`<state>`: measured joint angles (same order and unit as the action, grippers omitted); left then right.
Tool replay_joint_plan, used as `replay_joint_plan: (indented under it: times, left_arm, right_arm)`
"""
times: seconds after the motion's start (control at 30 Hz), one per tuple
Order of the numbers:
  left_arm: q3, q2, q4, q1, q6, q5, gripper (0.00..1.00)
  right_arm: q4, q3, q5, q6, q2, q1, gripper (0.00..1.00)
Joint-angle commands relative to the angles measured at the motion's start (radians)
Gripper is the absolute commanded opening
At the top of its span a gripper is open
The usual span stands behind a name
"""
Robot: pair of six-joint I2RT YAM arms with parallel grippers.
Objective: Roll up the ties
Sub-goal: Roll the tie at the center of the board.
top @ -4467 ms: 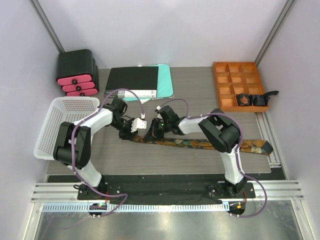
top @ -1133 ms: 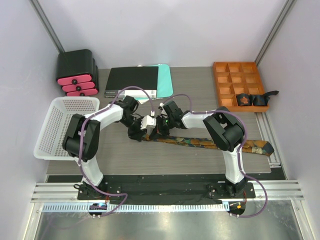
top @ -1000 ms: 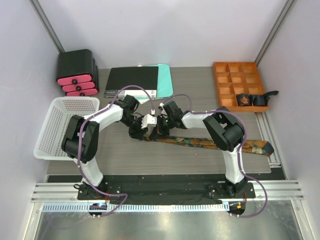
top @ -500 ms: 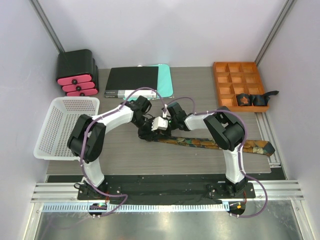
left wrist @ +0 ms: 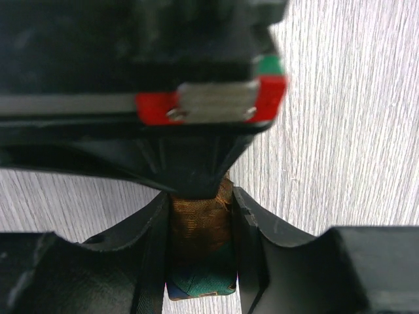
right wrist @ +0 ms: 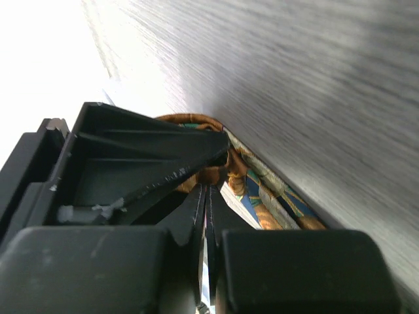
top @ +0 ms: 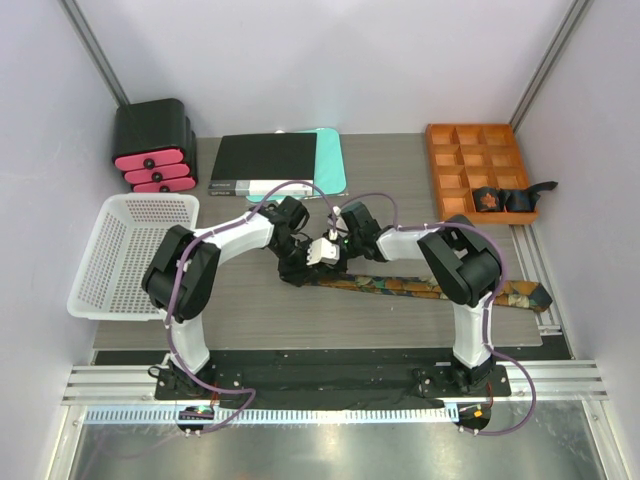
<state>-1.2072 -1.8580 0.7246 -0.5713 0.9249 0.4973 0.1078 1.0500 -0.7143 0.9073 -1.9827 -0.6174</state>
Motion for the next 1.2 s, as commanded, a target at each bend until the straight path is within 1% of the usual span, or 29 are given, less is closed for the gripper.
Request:
replay_joint_plan:
  times: [0.0, 0.07, 0.13, 0.23, 0.3, 0.4, 0.5, 0.57, 0.63, 0.7, 0.73, 0.8, 0.97, 1.17]
  left_arm:
    - [0.012, -0.004, 0.01, 0.004, 0.003, -0.029, 0.41]
    - [0.017, -0.003, 0.013, 0.005, 0.005, -0.026, 0.39]
    - [0.003, -0.016, 0.019, 0.005, 0.0, -0.022, 0.37]
    - [-0.014, -0.027, 0.03, 0.005, -0.003, -0.026, 0.34]
    - [-0.012, -0.029, 0.029, 0.005, -0.003, -0.031, 0.34]
    - [-0.012, -0.032, 0.029, 0.005, -0.001, -0.034, 0.33]
    - [-0.014, -0.033, 0.027, 0.005, -0.003, -0.034, 0.34]
    - [-0.018, -0.027, 0.03, 0.005, -0.011, -0.034, 0.38]
    - [-0.018, -0.003, 0.039, 0.01, -0.014, -0.032, 0.48]
    - [-0.012, 0.043, 0.036, 0.025, -0.018, -0.016, 0.56]
    - [-0.005, 0.057, 0.032, 0.033, -0.021, -0.01, 0.63]
    - [0.003, 0.086, 0.033, 0.062, -0.018, 0.004, 0.7]
    - [0.055, 0.154, 0.032, 0.14, 0.017, 0.018, 0.72]
    - [0.086, 0.151, 0.003, 0.156, 0.042, 0.032, 0.69]
  right_arm:
    - [-0.033, 0.048, 0.009, -0.03, 0.012, 0.005, 0.06]
    - [-0.002, 0.051, 0.006, -0.009, 0.004, -0.002, 0.08]
    - [-0.023, 0.071, 0.009, -0.021, 0.002, -0.01, 0.11]
    - [-0.051, 0.074, 0.024, -0.044, 0.002, -0.013, 0.12]
    - [-0.086, 0.085, 0.03, -0.059, -0.005, -0.018, 0.12]
    - [-0.102, 0.09, 0.036, -0.076, -0.018, -0.022, 0.18]
    - [-0.151, 0.099, 0.05, -0.106, -0.031, -0.028, 0.18]
    - [-0.221, 0.131, 0.082, -0.146, -0.067, -0.033, 0.17]
    - [-0.256, 0.146, 0.104, -0.171, -0.093, -0.03, 0.15]
    - [-0.27, 0.154, 0.111, -0.182, -0.116, -0.03, 0.15]
    - [-0.279, 0.16, 0.116, -0.183, -0.12, -0.031, 0.15]
    - [-0.29, 0.174, 0.124, -0.191, -0.134, -0.03, 0.14]
    - [-0.315, 0.182, 0.134, -0.205, -0.143, -0.028, 0.13]
    - [-0.313, 0.177, 0.124, -0.203, -0.145, -0.03, 0.13]
